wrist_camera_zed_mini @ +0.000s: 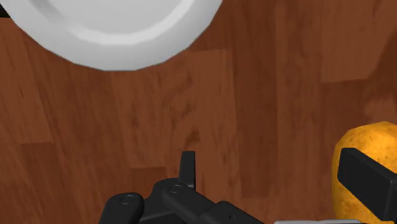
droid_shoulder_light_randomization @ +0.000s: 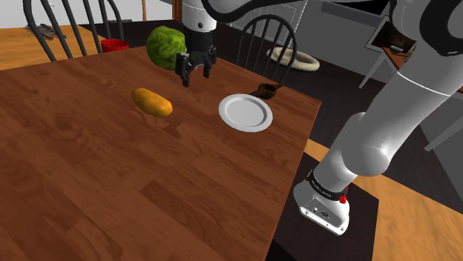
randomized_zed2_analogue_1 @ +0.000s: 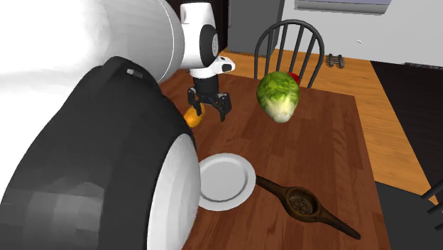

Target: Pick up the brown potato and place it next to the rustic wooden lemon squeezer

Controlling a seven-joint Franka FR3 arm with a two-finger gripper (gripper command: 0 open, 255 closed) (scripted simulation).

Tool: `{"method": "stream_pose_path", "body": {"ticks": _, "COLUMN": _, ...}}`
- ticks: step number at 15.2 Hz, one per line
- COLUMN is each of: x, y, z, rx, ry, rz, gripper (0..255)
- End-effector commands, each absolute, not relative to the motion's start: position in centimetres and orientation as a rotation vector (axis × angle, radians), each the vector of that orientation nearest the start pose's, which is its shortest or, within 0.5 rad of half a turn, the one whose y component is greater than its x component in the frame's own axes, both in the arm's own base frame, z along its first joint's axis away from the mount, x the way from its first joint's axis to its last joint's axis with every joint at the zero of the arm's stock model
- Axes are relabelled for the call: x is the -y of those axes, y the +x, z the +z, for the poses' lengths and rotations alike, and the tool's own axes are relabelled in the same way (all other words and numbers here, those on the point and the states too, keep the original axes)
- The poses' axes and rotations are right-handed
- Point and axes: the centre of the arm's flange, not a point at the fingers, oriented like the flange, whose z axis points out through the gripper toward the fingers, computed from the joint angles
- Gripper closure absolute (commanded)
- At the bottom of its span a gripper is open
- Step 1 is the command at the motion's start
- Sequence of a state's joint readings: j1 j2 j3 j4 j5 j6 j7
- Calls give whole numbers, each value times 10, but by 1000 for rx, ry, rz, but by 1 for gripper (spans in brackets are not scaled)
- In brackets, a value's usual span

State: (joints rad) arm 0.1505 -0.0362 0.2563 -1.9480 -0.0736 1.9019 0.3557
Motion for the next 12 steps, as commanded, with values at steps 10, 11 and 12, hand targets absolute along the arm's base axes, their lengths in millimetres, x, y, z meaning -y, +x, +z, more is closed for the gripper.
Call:
{"method": "stream_pose_path", "body": {"ticks": 10, "x": -326, "y": 579, "z": 461, "rx": 237, "ry": -3185, "rz": -72, "gripper": 0}}
{"method": "stream_pose_path", "body": {"ticks": 11, "x": -337, "y": 585, "z": 458, "rx": 247, "ry": -3183, "rz": -75, "gripper": 0}}
{"method": "stream_pose_path", "body": {"ticks": 12, "x": -340, "y": 587, "z": 458, "rx": 250, "ry": -3182, "rz": -76, "gripper": 0}}
